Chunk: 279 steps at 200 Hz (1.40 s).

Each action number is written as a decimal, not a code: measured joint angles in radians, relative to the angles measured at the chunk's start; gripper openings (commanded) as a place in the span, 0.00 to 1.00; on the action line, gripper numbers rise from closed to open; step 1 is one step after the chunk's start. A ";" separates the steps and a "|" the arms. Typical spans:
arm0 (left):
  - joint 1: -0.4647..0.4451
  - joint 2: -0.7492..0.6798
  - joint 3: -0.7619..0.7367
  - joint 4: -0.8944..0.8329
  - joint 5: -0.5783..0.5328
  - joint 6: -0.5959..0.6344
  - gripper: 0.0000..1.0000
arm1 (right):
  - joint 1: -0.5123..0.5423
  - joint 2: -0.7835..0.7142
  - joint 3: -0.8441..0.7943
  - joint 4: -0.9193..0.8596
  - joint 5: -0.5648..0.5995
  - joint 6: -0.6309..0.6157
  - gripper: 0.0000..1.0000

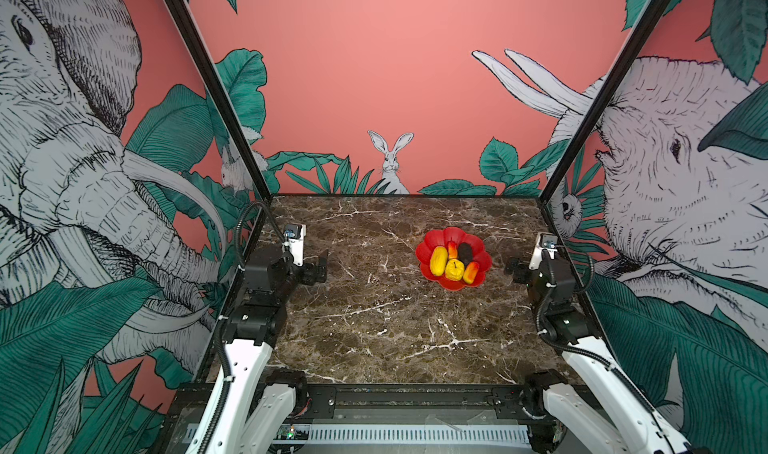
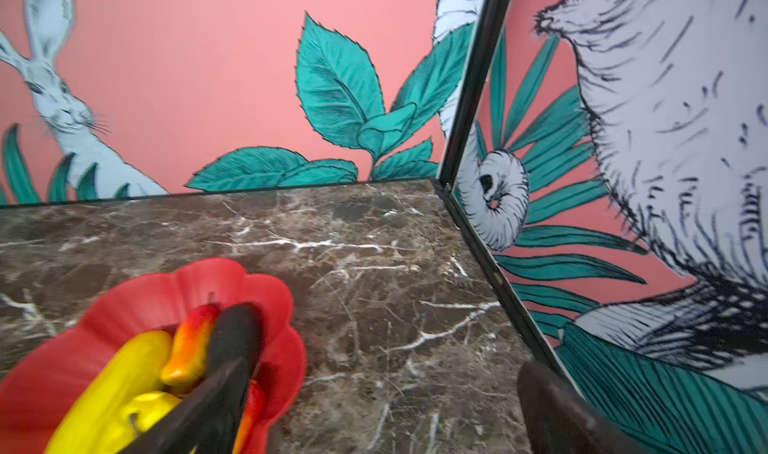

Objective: Place and organize the fake fruits in the fruit bowl

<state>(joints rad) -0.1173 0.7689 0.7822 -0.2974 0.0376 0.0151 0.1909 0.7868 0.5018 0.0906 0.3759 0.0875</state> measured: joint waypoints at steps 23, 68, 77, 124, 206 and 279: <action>-0.003 0.032 -0.118 0.161 -0.101 -0.023 1.00 | -0.036 0.088 -0.100 0.119 -0.013 -0.041 1.00; -0.005 0.272 -0.323 0.485 -0.283 0.013 1.00 | -0.045 0.397 -0.169 0.389 -0.017 -0.099 1.00; -0.005 0.327 -0.342 0.539 -0.301 0.022 1.00 | -0.047 0.457 -0.170 0.460 -0.017 -0.105 1.00; 0.006 0.545 -0.362 0.834 -0.325 0.063 1.00 | -0.085 0.738 -0.174 0.790 -0.044 -0.113 1.00; 0.034 0.806 -0.385 1.138 -0.277 0.068 1.00 | -0.124 0.771 -0.130 0.818 -0.108 -0.087 1.00; 0.035 0.804 -0.385 1.171 -0.269 0.068 1.00 | -0.127 0.771 -0.130 0.817 -0.123 -0.087 0.99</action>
<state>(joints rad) -0.0826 1.5730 0.3977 0.8734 -0.2310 0.0834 0.0643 1.5581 0.3714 0.9077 0.2527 0.0006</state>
